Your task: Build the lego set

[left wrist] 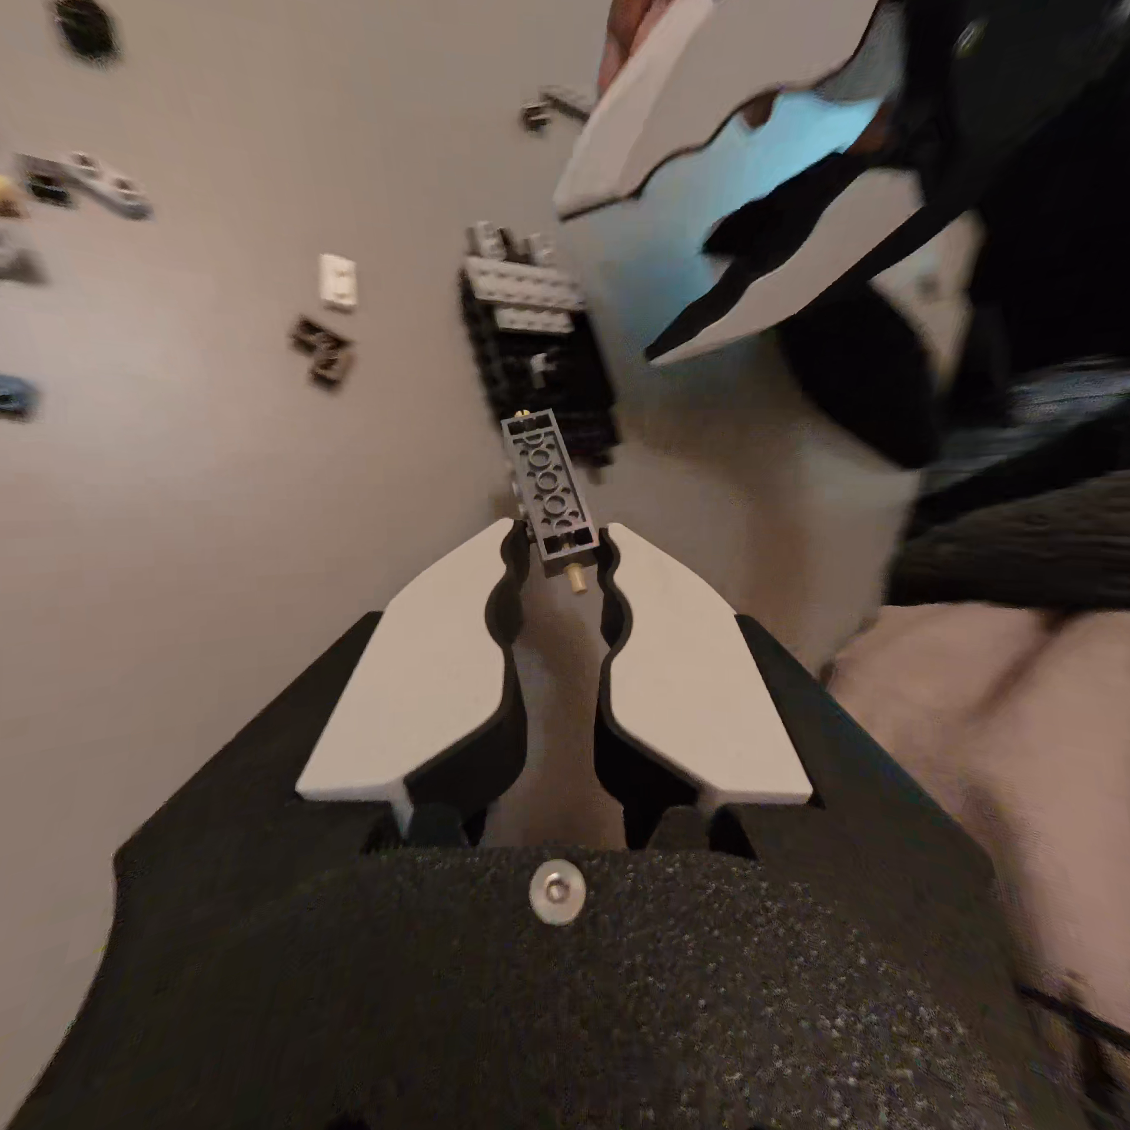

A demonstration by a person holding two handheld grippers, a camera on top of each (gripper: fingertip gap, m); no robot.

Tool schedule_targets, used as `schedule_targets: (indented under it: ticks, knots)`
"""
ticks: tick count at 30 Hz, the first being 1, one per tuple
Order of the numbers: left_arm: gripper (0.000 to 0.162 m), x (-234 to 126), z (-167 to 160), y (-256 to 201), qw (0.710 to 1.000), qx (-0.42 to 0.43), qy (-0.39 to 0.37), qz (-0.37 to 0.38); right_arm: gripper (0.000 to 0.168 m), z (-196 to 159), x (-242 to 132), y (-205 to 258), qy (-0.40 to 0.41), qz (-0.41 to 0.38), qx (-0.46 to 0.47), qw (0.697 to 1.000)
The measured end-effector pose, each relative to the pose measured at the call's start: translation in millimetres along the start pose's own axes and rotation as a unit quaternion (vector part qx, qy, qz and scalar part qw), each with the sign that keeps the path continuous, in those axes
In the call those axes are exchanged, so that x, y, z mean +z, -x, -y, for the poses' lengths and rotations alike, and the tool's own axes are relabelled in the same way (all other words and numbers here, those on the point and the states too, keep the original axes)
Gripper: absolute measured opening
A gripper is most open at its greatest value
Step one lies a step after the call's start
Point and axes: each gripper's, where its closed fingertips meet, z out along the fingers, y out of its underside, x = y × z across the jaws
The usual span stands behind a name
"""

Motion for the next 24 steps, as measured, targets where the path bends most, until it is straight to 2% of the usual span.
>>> schedule_targets:
  ticks: [1,4,7,10,12,14,16,20,22,24]
  knots:
    - [0.022,0,-2,8,0.999,0.015,0.006,0.041,0.064,-6,3,0,0.022,0.023,-0.011,0.999]
    - [0.022,-3,-3,23,0.991,0.040,0.008,0.131,0.083,-15,13,3,0.065,0.096,-0.037,0.993]
    - [0.022,1,-6,28,0.985,0.036,0.006,0.168,0.091,-18,22,2,0.093,0.146,-0.070,0.982]
    - [0.022,8,-5,28,0.980,0.044,0.002,0.194,0.086,-17,30,7,0.103,0.194,-0.088,0.972]
    - [0.022,14,-5,22,0.981,0.044,-0.001,0.189,0.076,-18,31,12,0.112,0.220,-0.090,0.965]
    - [0.028,18,-7,17,0.983,0.043,0.002,0.177,0.059,-17,30,13,0.111,0.228,-0.078,0.964]
    - [0.040,16,-8,14,0.985,0.048,0.001,0.168,0.058,-17,25,20,0.109,0.250,-0.046,0.961]
    - [0.046,9,-7,5,0.983,0.102,-0.004,0.154,0.058,-8,10,35,0.068,0.300,0.051,0.950]
    - [0.045,6,-2,-7,0.975,0.173,-0.017,0.141,0.058,7,-6,43,0.024,0.351,0.126,0.928]
    - [0.044,5,4,-24,0.960,0.249,-0.038,0.120,0.058,27,-25,49,-0.039,0.408,0.199,0.890]
